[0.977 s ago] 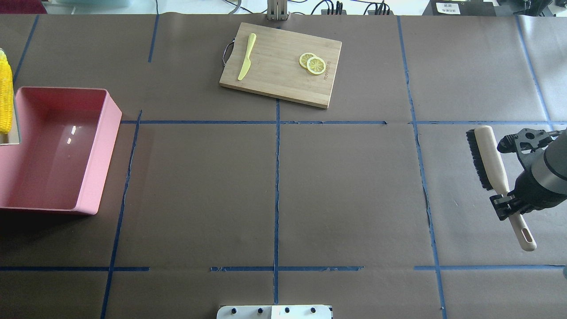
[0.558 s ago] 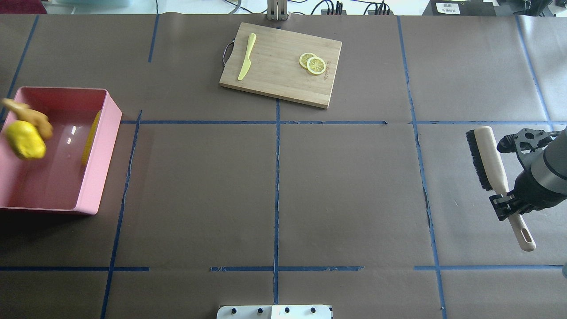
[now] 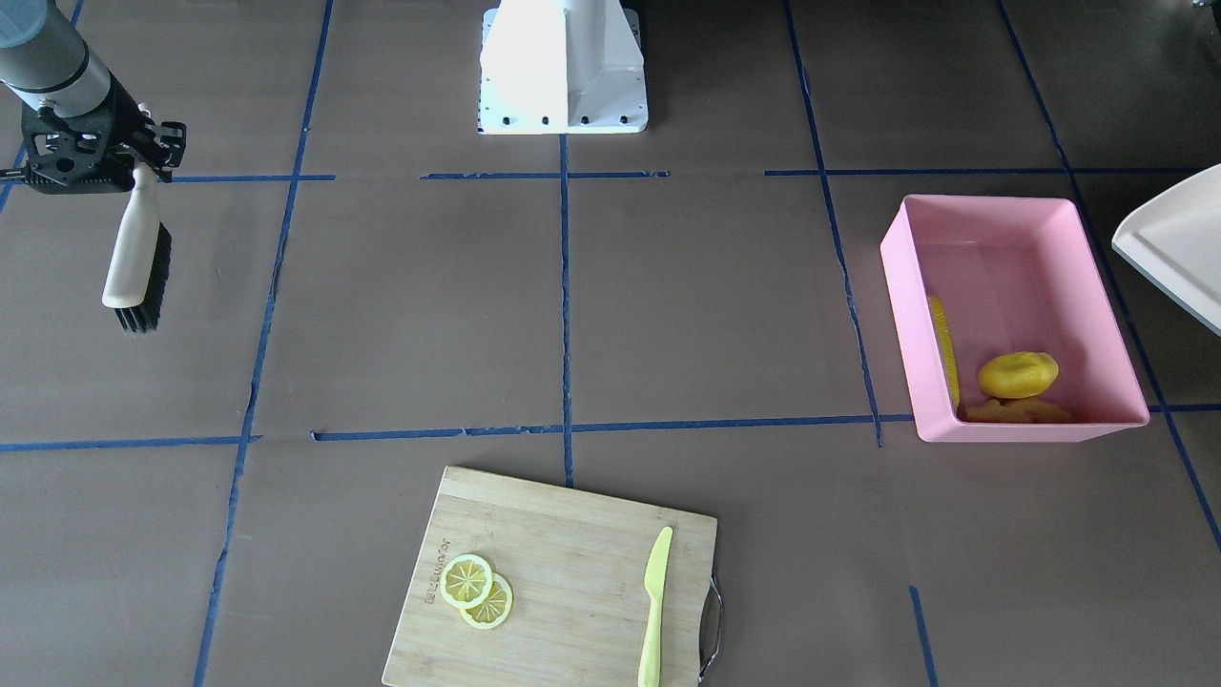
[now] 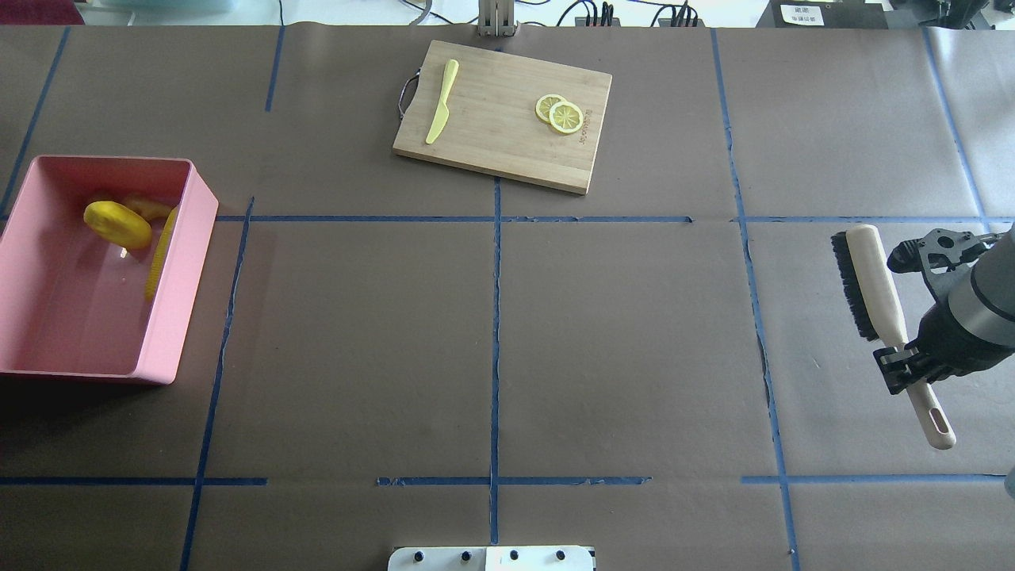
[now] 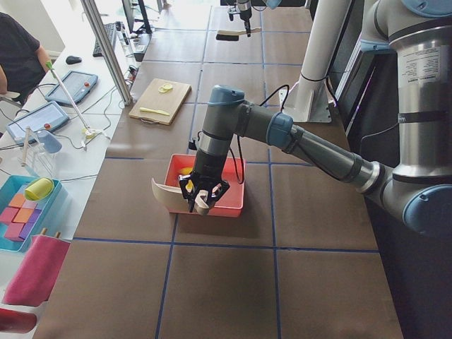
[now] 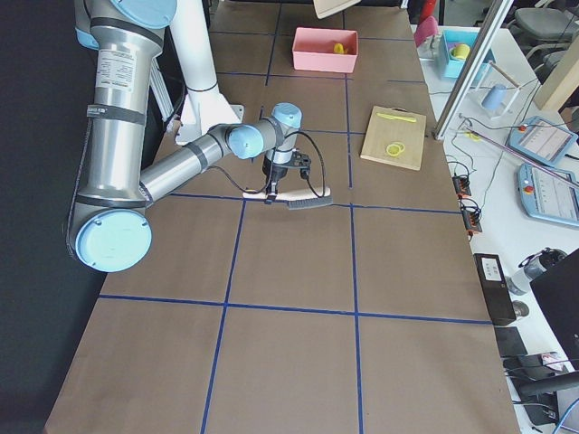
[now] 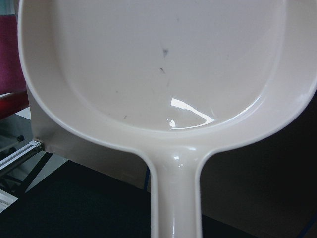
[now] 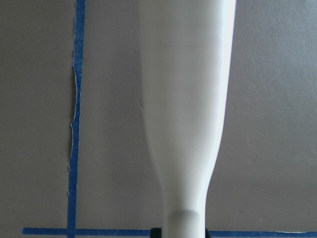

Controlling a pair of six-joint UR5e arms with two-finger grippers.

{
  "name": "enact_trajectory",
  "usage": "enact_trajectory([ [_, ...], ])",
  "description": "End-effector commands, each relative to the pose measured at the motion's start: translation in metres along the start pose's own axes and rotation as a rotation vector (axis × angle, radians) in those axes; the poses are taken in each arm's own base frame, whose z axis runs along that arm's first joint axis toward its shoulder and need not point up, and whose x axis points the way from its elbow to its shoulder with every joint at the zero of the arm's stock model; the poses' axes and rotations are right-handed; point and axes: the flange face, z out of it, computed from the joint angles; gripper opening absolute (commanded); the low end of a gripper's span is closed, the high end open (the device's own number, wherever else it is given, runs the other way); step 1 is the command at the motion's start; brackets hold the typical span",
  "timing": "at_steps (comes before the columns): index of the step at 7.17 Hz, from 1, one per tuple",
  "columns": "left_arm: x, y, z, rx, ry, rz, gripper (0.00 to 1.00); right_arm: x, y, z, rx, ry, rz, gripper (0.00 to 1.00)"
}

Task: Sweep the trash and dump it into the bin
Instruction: 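Raise the empty dustpan with the left gripper away from the bin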

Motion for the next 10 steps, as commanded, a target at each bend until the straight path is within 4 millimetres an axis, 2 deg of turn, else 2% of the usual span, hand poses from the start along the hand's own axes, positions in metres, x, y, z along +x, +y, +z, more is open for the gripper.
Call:
enact_trajectory([
  [1, -0.001, -0.005, -0.002, 0.020, 0.028, -0.029, 0.00, -0.001, -0.001, 0.000, 0.008, -0.007, -0.006, 0.01],
  [2, -0.007, -0.015, -0.010, 0.065, 0.031, -0.128, 0.00, 0.003, 0.000, 0.002, 0.002, -0.001, -0.004, 0.01],
  [3, -0.013, -0.031, -0.018, 0.100, 0.058, -0.152, 0.00, 0.004, 0.000, 0.002, 0.002, 0.000, -0.007, 0.01],
  [4, -0.021, -0.044, -0.037, 0.116, 0.068, -0.177, 0.00, 0.006, 0.001, 0.004, 0.000, 0.002, -0.004, 0.01],
  [5, -0.020, -0.067, -0.059, 0.127, 0.084, -0.186, 0.00, 0.011, 0.003, 0.007, -0.008, 0.009, -0.013, 0.01],
  [6, -0.010, -0.096, -0.077, 0.137, 0.112, -0.186, 0.00, 0.013, 0.003, 0.007, -0.010, 0.010, -0.014, 0.01],
  [7, -0.002, -0.119, -0.085, 0.168, 0.130, -0.186, 0.00, 0.019, -0.002, 0.012, 0.004, -0.002, -0.015, 0.01],
  [9, 0.027, -0.167, -0.096, 0.230, 0.186, -0.170, 0.00, 0.061, 0.003, 0.050, 0.025, -0.111, -0.031, 0.01],
  [10, 0.039, -0.187, -0.100, 0.242, 0.203, -0.171, 0.00, 0.077, 0.004, 0.066, 0.021, -0.110, -0.021, 0.01],
])
